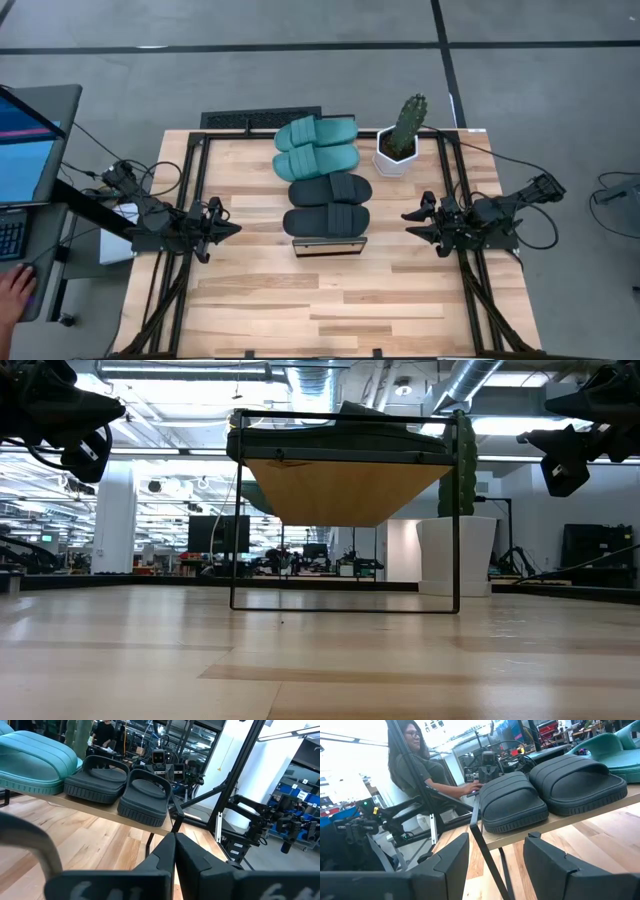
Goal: Pick and place slides into the shelf
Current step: Return to Home Position
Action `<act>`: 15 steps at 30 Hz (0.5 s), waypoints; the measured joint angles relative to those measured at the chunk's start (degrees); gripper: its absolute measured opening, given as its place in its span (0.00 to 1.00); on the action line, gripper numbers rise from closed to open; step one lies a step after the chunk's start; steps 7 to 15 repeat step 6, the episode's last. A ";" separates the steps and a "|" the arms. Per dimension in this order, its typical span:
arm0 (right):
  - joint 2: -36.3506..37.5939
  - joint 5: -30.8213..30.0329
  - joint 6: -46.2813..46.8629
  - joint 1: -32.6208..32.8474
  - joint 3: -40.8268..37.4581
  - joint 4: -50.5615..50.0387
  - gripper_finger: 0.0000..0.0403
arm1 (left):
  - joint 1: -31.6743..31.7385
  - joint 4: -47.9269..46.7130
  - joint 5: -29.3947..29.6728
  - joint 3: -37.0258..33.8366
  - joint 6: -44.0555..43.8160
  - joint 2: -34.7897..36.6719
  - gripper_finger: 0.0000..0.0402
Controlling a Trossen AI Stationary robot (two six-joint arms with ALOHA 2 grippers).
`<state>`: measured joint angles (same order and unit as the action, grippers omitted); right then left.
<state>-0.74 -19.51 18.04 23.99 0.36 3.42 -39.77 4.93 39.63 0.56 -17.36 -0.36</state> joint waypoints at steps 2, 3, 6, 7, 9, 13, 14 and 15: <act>0.01 -0.01 -0.01 -0.01 0.00 0.00 0.43 | 0.00 0.00 0.00 0.00 -0.06 0.00 0.00; 0.00 0.00 0.00 0.00 0.00 0.00 0.43 | 0.00 0.00 -0.02 0.00 -0.20 0.00 0.00; -0.01 -0.01 0.00 -0.01 0.00 0.00 0.43 | 0.00 0.00 0.01 0.00 -0.18 0.00 0.00; -0.01 -0.01 0.00 -0.01 0.00 0.00 0.43 | 0.00 0.00 0.01 0.00 -0.18 0.00 0.00; -0.01 -0.01 0.00 -0.01 0.00 0.00 0.43 | 0.00 0.00 0.01 0.00 -0.18 0.00 0.00; -0.01 -0.01 0.00 -0.01 0.00 0.00 0.43 | 0.00 0.00 0.01 0.00 -0.18 0.00 0.00; -0.01 -0.01 0.00 -0.01 0.00 0.00 0.43 | 0.00 0.00 0.01 0.00 -0.18 0.00 0.00; -0.01 -0.01 0.00 -0.01 0.00 0.00 0.43 | 0.00 0.00 0.01 0.00 -0.18 0.00 0.00</act>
